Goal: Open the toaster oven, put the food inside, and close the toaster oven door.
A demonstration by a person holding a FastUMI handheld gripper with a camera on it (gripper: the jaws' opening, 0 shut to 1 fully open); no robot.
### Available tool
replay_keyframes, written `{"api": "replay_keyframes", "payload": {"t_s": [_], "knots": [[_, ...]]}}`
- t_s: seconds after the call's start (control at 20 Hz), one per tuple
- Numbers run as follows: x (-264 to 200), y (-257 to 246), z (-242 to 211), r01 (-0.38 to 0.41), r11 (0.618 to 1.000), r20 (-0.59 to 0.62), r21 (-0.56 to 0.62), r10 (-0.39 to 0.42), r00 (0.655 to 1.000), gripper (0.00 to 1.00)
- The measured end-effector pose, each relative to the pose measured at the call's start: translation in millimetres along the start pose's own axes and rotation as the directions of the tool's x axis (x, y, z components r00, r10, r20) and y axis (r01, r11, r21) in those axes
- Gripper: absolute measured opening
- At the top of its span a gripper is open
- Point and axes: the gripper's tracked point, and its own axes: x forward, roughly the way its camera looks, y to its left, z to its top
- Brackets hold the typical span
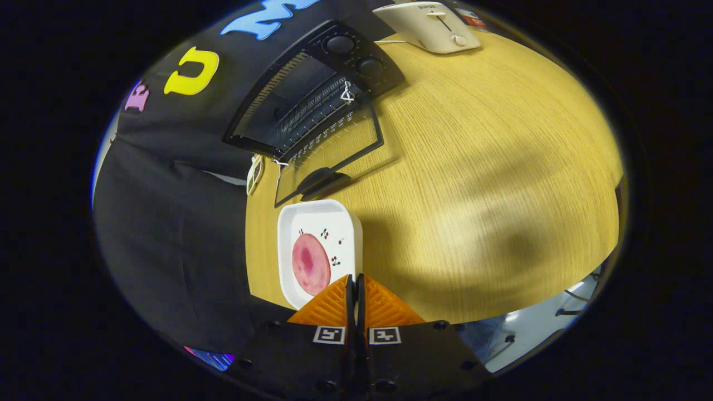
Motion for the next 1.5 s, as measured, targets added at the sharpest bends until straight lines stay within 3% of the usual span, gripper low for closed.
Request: {"api": "replay_keyframes", "payload": {"t_s": [0.55, 0.75, 1.25, 1.5], "knots": [[5, 50, 6, -0.075, 0.964, 0.252, 0.256, 0.008, 0.968, 0.02], [9, 58, 31, -0.133, 0.917, 0.352, 0.376, -0.009, 0.936, 0.02], [38, 80, 88, -0.245, 0.820, 0.459, 0.518, -0.025, 0.888, 0.02], [60, 88, 116, -0.254, 0.787, 0.480, 0.562, -0.060, 0.875, 0.02]]}}
